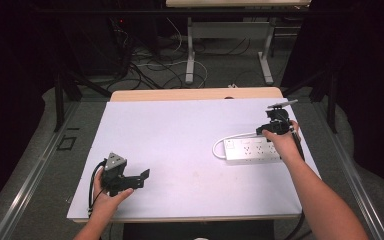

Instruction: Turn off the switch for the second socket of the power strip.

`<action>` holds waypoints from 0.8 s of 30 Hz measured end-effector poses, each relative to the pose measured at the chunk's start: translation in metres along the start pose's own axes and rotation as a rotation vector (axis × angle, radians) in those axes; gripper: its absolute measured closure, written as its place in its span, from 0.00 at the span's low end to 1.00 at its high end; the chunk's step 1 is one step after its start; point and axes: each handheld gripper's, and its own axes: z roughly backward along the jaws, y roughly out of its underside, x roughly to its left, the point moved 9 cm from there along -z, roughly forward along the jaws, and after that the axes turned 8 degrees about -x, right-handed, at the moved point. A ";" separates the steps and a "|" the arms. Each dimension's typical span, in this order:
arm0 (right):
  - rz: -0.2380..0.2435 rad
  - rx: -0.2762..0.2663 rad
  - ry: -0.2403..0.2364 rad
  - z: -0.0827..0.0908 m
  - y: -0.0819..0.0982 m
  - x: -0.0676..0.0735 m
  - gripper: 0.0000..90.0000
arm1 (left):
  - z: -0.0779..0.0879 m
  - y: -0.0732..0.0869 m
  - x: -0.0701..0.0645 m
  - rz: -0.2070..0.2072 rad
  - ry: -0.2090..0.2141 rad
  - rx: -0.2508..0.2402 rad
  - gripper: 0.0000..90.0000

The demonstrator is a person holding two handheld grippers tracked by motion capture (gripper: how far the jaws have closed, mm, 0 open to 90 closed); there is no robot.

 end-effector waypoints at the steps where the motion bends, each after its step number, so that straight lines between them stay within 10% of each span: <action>1: -0.002 0.008 -0.003 0.000 0.001 0.000 0.67 | 0.000 0.000 0.000 0.000 0.000 0.000 0.06; 24: -0.075 0.062 0.011 -0.013 0.005 -0.004 0.83 | 0.000 0.001 0.001 0.001 -0.001 0.004 0.07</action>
